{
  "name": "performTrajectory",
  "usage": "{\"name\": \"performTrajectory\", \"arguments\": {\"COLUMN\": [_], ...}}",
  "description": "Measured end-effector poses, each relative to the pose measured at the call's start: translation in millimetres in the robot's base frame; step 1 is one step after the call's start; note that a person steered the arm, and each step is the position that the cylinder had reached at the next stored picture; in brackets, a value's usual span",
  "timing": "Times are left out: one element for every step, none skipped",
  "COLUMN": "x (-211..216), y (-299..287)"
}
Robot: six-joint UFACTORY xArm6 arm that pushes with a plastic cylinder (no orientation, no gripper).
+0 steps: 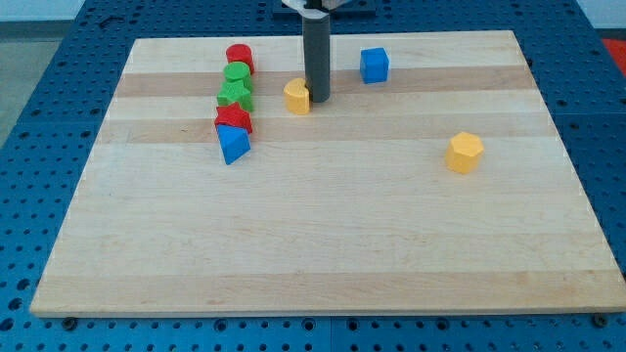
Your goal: Slide the yellow heart towards the green star
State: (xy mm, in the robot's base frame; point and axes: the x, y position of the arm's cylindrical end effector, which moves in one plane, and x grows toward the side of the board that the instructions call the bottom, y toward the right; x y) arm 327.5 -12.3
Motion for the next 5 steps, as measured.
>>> {"name": "performTrajectory", "arguments": {"x": [1, 1, 1, 1, 13], "y": [0, -4, -6, -6, 23]}}
